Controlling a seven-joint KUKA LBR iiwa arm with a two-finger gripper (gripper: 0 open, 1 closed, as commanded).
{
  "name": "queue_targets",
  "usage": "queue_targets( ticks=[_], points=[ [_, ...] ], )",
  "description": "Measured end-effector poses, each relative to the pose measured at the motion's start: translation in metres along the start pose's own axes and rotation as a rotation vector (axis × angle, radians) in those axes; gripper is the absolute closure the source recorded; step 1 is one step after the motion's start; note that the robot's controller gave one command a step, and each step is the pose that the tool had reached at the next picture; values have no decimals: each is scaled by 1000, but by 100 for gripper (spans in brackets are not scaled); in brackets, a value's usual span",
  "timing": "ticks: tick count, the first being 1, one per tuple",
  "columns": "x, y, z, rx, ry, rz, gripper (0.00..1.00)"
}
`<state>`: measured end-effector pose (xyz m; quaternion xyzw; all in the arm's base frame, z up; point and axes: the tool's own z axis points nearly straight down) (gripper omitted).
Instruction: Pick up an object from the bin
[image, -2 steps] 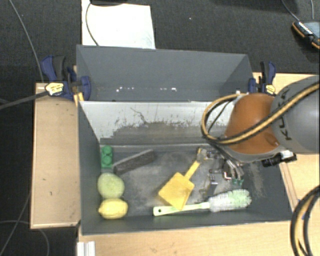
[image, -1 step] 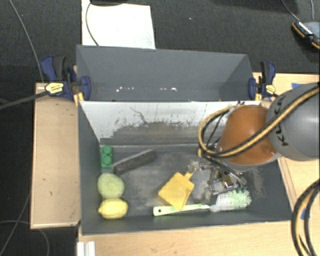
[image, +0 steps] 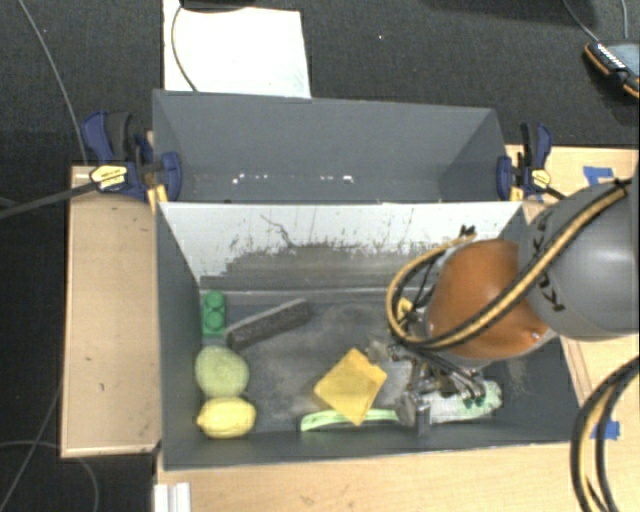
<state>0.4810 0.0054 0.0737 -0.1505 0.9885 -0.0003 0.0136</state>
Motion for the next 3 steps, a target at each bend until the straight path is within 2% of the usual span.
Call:
queue_targets(
  ticks=[1, 2, 3],
  points=[
    [-16, 19, 1, -4, 7, 89, 100],
    [-16, 19, 2, -5, 7, 89, 100],
    [-23, 14, 3, -4, -3, 76, 100]
  ],
)
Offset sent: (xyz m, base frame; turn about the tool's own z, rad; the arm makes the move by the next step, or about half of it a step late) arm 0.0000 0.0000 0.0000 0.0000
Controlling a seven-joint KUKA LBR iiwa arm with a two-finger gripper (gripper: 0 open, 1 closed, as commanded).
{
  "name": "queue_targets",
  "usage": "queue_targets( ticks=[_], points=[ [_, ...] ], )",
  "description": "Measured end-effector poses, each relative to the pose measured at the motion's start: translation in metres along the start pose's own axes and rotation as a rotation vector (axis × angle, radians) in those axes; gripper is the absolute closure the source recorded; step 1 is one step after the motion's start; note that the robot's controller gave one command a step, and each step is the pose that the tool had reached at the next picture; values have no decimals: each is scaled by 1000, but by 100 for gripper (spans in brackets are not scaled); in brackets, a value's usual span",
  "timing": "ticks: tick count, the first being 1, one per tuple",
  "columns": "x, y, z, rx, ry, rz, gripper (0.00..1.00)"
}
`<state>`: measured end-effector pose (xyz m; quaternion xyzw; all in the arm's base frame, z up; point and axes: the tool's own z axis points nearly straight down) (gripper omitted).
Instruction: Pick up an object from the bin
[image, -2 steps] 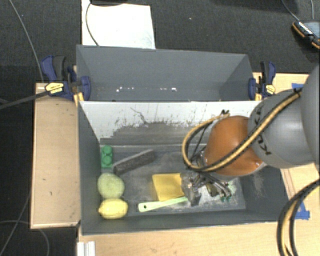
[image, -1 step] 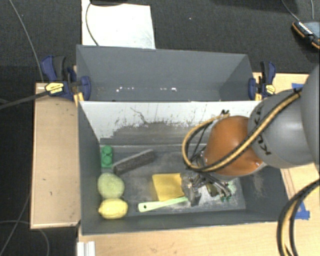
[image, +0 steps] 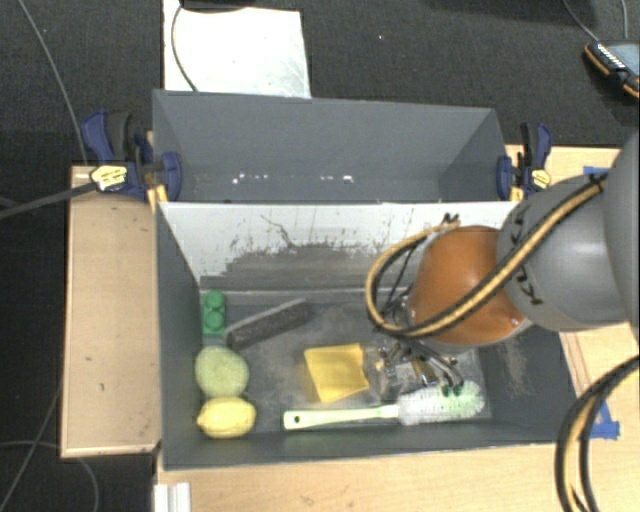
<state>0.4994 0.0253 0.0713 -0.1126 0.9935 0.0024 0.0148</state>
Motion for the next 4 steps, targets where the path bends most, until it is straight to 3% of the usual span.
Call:
queue_targets(
  ticks=[1, 2, 3, 4],
  points=[
    [0, 1, -1, 1, -7, 2, 0],
    [0, 1, -1, 1, -7, 2, 0],
    [-22, -13, 1, 1, -13, -7, 100],
    [-22, -13, 1, 1, -13, -6, 100]
  ],
)
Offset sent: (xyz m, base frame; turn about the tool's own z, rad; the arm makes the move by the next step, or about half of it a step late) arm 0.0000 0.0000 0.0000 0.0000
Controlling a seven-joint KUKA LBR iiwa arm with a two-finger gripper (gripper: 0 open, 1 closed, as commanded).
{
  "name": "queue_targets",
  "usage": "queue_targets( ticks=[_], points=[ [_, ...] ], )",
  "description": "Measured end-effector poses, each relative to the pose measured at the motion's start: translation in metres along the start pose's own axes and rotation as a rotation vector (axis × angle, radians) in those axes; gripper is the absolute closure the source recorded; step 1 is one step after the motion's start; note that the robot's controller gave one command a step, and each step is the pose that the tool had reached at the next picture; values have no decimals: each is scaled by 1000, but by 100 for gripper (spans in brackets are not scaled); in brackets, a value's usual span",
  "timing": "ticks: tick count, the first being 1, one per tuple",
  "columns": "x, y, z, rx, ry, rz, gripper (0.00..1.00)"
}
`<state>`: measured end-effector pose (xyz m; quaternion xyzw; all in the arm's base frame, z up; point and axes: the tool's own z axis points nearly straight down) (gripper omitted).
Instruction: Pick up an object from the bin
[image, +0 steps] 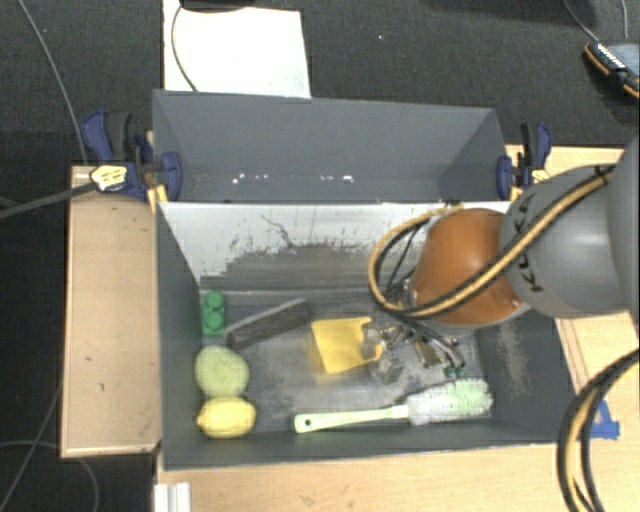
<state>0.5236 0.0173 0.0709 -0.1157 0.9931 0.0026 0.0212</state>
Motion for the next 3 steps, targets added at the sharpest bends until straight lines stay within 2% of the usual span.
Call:
queue_targets(
  ticks=[3],
  points=[
    [0, 0, 0, 0, 0, 2, 100]
  ],
)
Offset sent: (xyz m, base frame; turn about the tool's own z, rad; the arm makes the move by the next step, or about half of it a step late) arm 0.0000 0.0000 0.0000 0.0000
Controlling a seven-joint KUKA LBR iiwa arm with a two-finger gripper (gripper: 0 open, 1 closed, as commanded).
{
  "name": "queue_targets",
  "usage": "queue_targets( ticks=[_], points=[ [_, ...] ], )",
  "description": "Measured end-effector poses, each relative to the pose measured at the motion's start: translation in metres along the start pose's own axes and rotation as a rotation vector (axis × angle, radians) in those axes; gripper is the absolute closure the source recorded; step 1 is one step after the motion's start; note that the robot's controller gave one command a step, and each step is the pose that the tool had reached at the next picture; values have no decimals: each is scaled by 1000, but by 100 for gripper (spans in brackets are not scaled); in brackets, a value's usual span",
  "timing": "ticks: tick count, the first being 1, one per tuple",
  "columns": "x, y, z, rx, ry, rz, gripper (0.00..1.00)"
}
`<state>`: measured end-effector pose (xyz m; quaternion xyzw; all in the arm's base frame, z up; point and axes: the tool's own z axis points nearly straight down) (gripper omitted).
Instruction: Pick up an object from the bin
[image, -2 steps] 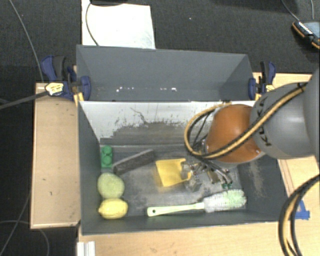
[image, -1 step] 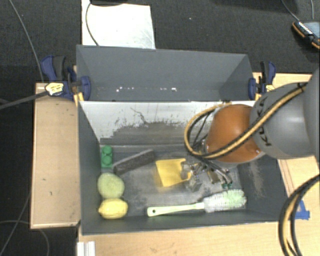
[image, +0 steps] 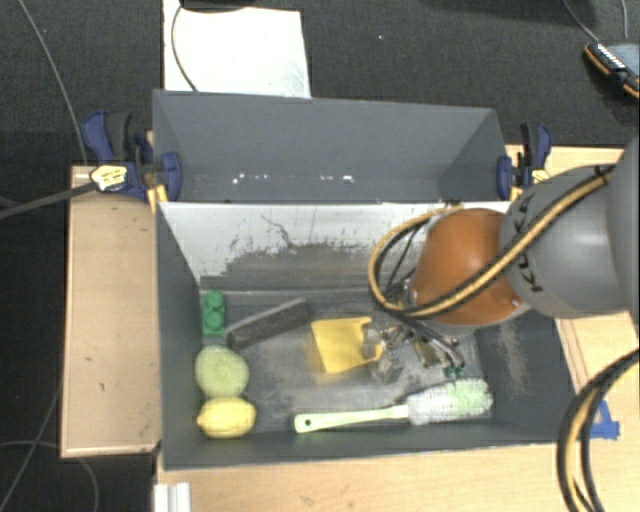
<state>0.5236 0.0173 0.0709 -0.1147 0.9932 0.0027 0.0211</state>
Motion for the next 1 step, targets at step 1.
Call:
queue_targets(
  ticks=[1],
  points=[
    [0, 0, 0, 0, 0, 0, 100]
  ],
)
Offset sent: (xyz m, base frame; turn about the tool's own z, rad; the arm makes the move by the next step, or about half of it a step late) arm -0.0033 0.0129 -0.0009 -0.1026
